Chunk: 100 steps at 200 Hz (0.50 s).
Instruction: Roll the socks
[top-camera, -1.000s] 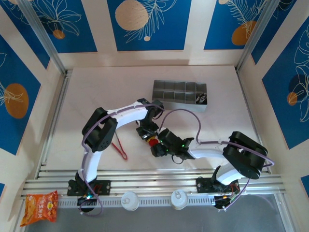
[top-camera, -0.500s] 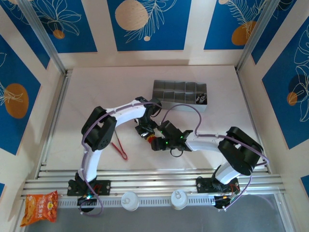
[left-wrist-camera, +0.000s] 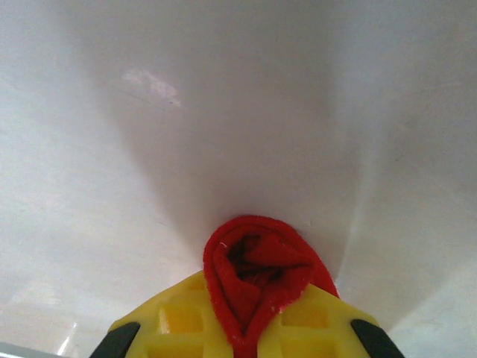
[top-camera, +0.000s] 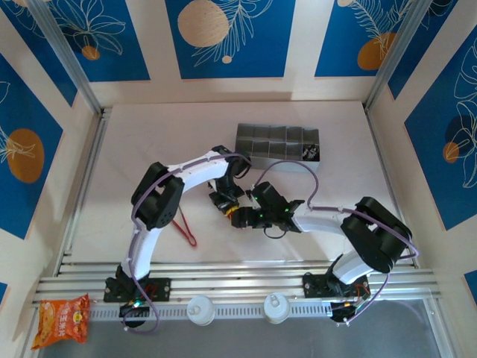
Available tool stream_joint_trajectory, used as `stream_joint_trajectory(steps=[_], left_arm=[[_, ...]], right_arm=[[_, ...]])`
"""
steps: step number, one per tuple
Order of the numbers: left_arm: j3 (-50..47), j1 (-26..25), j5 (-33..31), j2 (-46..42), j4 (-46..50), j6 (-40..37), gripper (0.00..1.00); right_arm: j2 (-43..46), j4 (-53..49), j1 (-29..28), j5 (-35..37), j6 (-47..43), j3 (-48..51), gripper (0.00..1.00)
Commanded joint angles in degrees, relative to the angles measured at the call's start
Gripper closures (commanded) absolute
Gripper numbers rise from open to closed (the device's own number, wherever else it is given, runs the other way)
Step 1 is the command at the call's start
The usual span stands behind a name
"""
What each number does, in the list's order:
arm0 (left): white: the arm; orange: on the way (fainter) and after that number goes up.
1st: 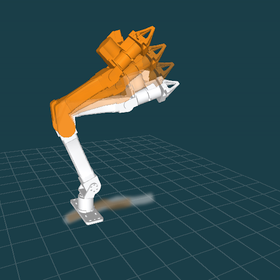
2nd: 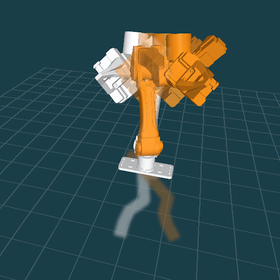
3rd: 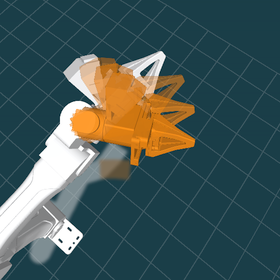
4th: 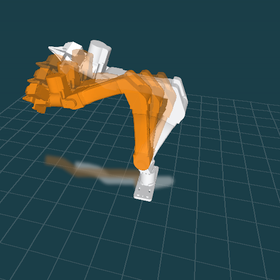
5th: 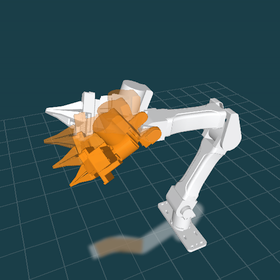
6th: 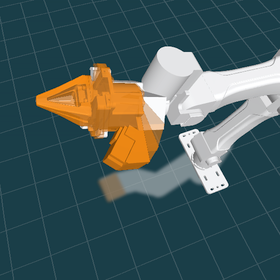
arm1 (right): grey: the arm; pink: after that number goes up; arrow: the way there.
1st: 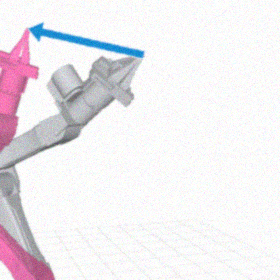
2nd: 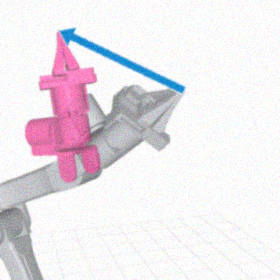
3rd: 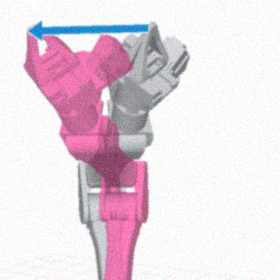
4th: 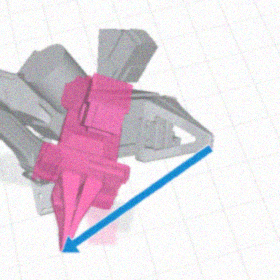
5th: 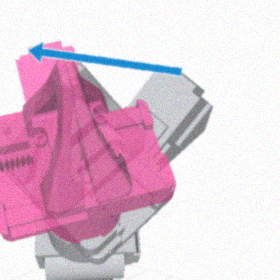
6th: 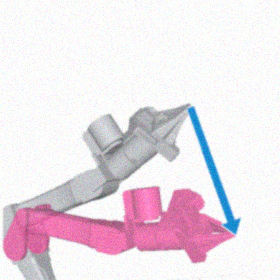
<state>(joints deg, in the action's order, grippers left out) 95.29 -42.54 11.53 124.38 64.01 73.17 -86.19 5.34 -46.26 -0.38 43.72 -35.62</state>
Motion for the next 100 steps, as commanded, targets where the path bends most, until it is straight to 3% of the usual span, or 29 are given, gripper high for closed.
stream_joint_trajectory(steps=[1, 68, 100], left_arm=[[-0.59, -0.42, -6.23, 6.10, 10.08, 3.87, 1.00], [3.33, -0.27, -5.82, 8.43, 11.57, 3.83, 1.00], [2.64, -0.31, -5.64, 8.41, 10.96, 3.61, 1.00]], right_arm=[[1.17, 1.98, -0.10, -2.11, 1.72, -0.29, 0.28], [-8.07, -0.33, -1.88, 0.41, 1.28, -4.95, 0.29], [-12.06, -4.08, -2.56, -0.93, 0.00, -9.58, 0.37]])
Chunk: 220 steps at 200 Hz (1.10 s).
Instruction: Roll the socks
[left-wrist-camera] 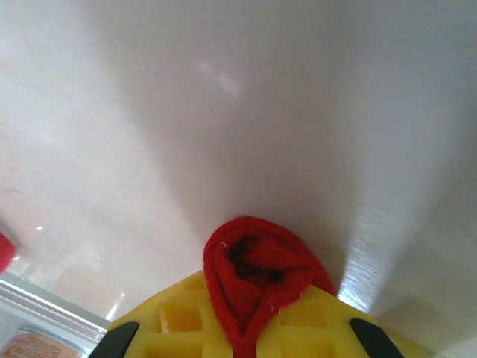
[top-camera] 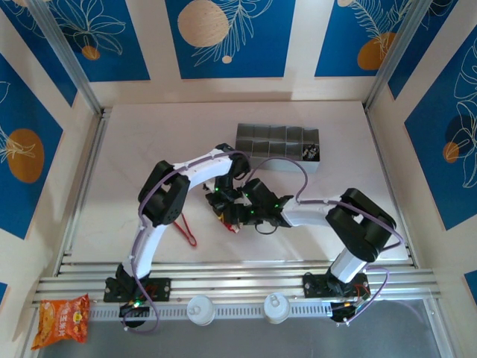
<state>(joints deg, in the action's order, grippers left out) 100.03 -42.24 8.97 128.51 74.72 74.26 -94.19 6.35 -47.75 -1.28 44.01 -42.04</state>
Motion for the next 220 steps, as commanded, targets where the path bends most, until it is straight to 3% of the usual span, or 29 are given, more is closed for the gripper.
stream_joint_trajectory(steps=[1, 31, 91, 171, 220], left_arm=[[-2.11, -0.63, -3.08, 4.24, 0.21, 2.49, 1.00], [-3.22, -0.36, -2.42, 3.87, -1.37, 2.71, 1.00], [-7.59, 0.43, -1.50, 1.73, -5.06, 5.95, 1.00], [-8.35, 0.41, -0.36, 2.19, -6.51, 6.22, 1.00], [-8.84, 0.44, 0.07, 1.87, -7.19, 6.17, 1.00]], right_arm=[[-4.11, -5.41, -1.14, 0.14, -0.31, -3.27, 0.37], [-0.40, -8.89, -5.45, 6.90, 1.33, -1.94, 0.34], [10.09, 1.75, -15.23, 22.86, 2.58, 9.83, 0.29], [0.67, 3.46, -15.67, 20.51, -0.41, 2.48, 0.31], [-4.01, -0.17, -15.01, 17.83, 1.61, -0.80, 0.52]])
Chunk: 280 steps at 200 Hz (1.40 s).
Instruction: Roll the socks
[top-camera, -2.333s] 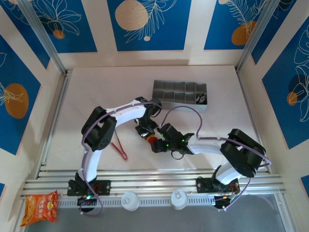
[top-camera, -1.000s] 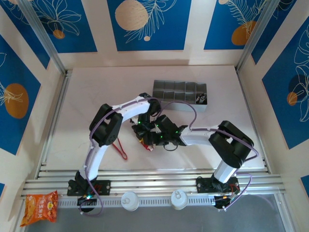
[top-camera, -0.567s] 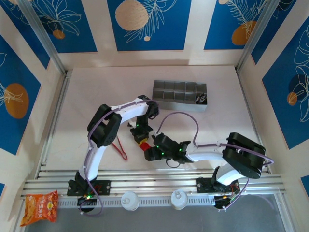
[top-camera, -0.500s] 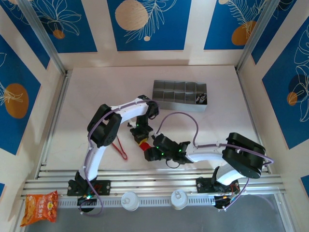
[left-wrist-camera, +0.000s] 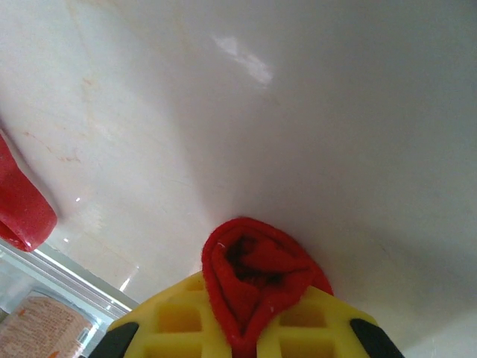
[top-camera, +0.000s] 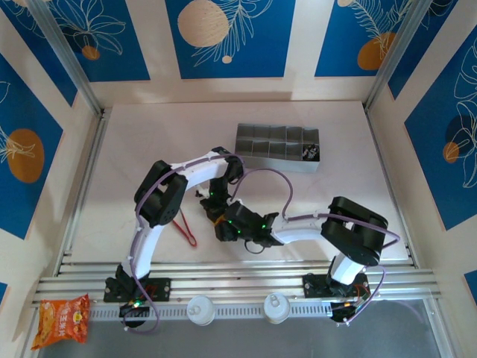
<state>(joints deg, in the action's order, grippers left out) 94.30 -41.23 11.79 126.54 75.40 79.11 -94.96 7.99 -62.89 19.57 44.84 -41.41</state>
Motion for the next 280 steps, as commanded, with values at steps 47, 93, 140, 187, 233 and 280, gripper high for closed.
stream_joint_trajectory(steps=[47, 93, 140, 187, 233, 280], left_arm=[[-3.95, -0.44, -1.95, 3.32, -9.17, 1.57, 1.00], [-8.38, 0.52, -4.53, -6.19, -18.88, 2.99, 0.70], [-10.57, 3.34, -5.39, -17.59, -28.65, 2.63, 0.08], [-12.32, 7.29, -10.72, -29.18, -35.12, 2.03, 0.02], [-13.58, 8.67, -11.59, -40.71, -40.02, -11.03, 0.02], [-24.56, 8.75, -11.14, -60.16, -48.75, -30.29, 0.06]], right_arm=[[-3.15, -6.44, -0.30, -2.23, 2.20, -1.73, 0.86], [0.29, -17.00, -0.13, 1.37, 3.08, -5.04, 1.00], [4.56, -21.82, 1.18, 1.17, 4.27, -5.14, 1.00], [13.32, -37.67, 7.17, 1.92, 4.60, -11.48, 1.00], [15.82, -60.53, 29.47, -9.22, 6.62, -28.98, 1.00], [0.32, -78.11, 51.44, -24.80, 7.45, -53.03, 1.00]])
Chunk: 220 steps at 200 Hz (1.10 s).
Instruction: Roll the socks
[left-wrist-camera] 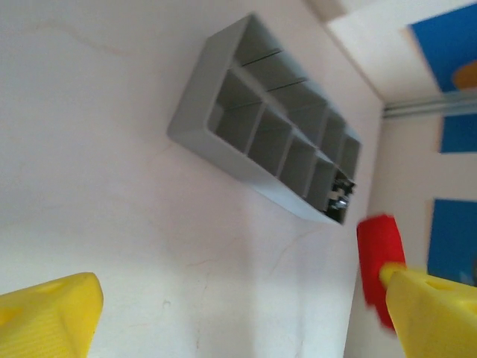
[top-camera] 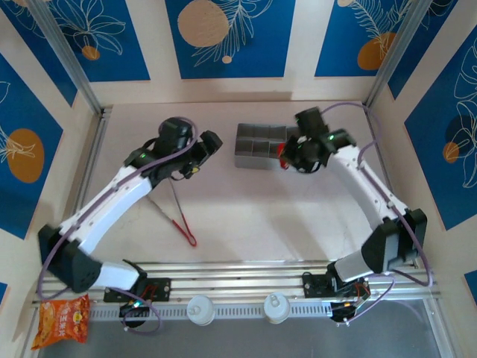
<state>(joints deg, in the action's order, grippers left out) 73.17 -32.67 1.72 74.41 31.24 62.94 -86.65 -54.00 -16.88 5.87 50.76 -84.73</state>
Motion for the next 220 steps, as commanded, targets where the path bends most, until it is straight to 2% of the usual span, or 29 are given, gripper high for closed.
stream_joint_trajectory(steps=[1, 32, 66, 107, 167, 220], left_arm=[[-3.58, 0.17, -1.17, -8.39, -4.56, -14.58, 0.06], [-8.64, 0.14, -4.78, -20.15, -1.04, -25.22, 0.07], [-10.83, 0.16, -6.09, -26.78, 5.62, -25.98, 0.07], [-14.41, 0.19, -7.25, -30.97, 7.25, -22.89, 0.08], [-13.38, 0.22, -6.31, -28.56, 5.89, -22.90, 0.07], [-12.34, 0.18, -5.47, -27.04, 4.61, -22.27, 0.07]], right_arm=[[-8.39, -16.48, 5.71, -11.21, 1.53, -10.26, 1.00], [-20.67, -24.25, 9.34, -14.63, 2.97, -25.14, 1.00], [-30.26, -30.00, 10.85, -14.30, 6.44, -35.80, 1.00], [-37.20, -30.45, 12.85, -15.53, 8.88, -39.05, 1.00], [-44.31, -29.95, 13.26, -15.34, 9.96, -42.14, 1.00], [-47.06, -27.18, 13.37, -15.87, 12.42, -42.34, 0.99]])
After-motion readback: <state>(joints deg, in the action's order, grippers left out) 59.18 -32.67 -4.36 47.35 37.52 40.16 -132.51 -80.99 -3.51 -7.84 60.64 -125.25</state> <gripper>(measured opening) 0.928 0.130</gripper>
